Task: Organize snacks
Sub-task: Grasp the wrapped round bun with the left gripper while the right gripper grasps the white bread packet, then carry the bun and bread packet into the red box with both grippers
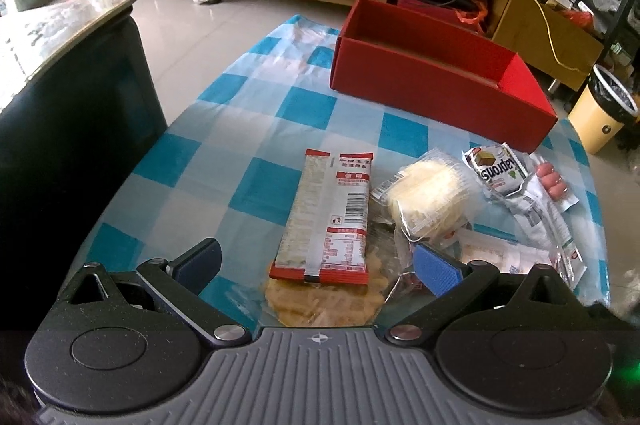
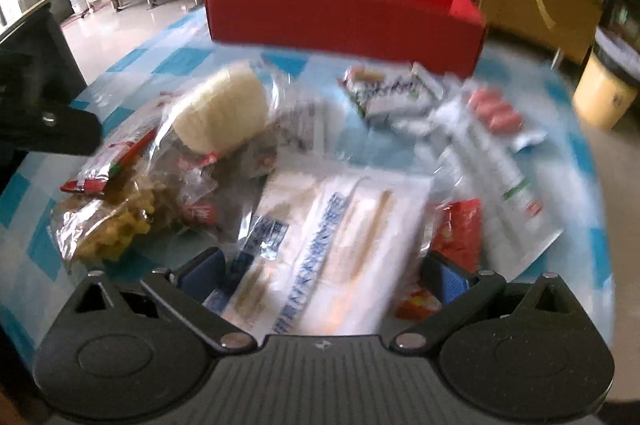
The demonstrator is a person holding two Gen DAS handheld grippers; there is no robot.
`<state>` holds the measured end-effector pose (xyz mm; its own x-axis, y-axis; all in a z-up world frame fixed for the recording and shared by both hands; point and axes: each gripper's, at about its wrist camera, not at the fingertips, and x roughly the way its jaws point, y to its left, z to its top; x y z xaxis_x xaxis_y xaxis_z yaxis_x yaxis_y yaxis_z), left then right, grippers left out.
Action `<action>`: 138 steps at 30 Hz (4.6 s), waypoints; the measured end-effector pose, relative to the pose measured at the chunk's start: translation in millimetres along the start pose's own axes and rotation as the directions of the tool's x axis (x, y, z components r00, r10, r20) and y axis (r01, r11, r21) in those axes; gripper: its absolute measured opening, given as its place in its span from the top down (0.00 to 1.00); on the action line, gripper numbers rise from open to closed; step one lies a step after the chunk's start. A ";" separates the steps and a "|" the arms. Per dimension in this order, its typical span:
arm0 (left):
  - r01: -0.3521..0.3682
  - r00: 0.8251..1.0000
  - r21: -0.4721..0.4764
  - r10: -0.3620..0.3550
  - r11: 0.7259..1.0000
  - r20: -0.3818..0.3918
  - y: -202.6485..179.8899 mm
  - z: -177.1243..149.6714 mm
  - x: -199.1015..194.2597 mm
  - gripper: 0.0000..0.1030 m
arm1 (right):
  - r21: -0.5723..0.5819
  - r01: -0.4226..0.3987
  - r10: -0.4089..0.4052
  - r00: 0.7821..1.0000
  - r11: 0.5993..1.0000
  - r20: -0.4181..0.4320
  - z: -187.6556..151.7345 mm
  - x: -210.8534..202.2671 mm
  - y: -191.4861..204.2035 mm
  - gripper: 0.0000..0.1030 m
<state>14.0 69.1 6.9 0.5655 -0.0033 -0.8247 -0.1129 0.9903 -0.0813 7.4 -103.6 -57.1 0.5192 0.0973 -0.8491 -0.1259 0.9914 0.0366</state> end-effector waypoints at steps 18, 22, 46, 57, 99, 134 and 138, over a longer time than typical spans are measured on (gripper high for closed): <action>-0.027 1.000 0.020 0.027 0.999 0.007 3.2 6.6 6.4 0.00 | -0.040 -0.091 0.092 0.996 0.995 0.012 6.9 -21.5 -44.5 0.22; -0.035 0.999 0.068 0.035 0.997 0.001 0.8 16.5 13.0 0.00 | -0.016 -0.139 0.139 0.990 0.990 0.039 18.5 -28.6 -56.1 0.24; 0.218 0.972 0.492 -0.142 0.843 -0.187 -90.6 31.9 100.2 0.12 | 0.111 -0.263 0.260 0.965 0.958 0.035 37.8 -19.2 -101.4 0.24; 0.166 0.975 0.390 -0.093 0.906 -0.201 -81.3 30.7 76.2 0.36 | 0.114 -0.252 0.248 0.967 0.961 0.055 38.6 -25.3 -105.1 0.24; 0.292 0.955 0.257 -0.294 0.921 -0.032 -95.7 78.2 32.6 0.36 | 0.243 -0.345 0.281 0.923 0.907 0.263 97.5 -42.3 -134.7 0.25; 0.259 0.963 0.458 -0.188 0.850 -0.195 -119.9 79.3 125.6 0.16 | 0.257 -0.286 0.221 0.942 0.923 0.253 138.4 -16.3 -157.8 0.26; 0.293 0.950 0.456 -0.204 0.840 -0.235 -122.6 75.4 125.2 0.29 | 0.262 -0.283 0.221 0.945 0.923 0.243 137.5 -13.3 -158.6 0.26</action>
<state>160.3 -42.3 -44.2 0.3684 -0.2376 -0.8988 0.4435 0.8946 -0.0546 136.7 -250.0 20.9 0.6678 0.3326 -0.6659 -0.0420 0.9100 0.4124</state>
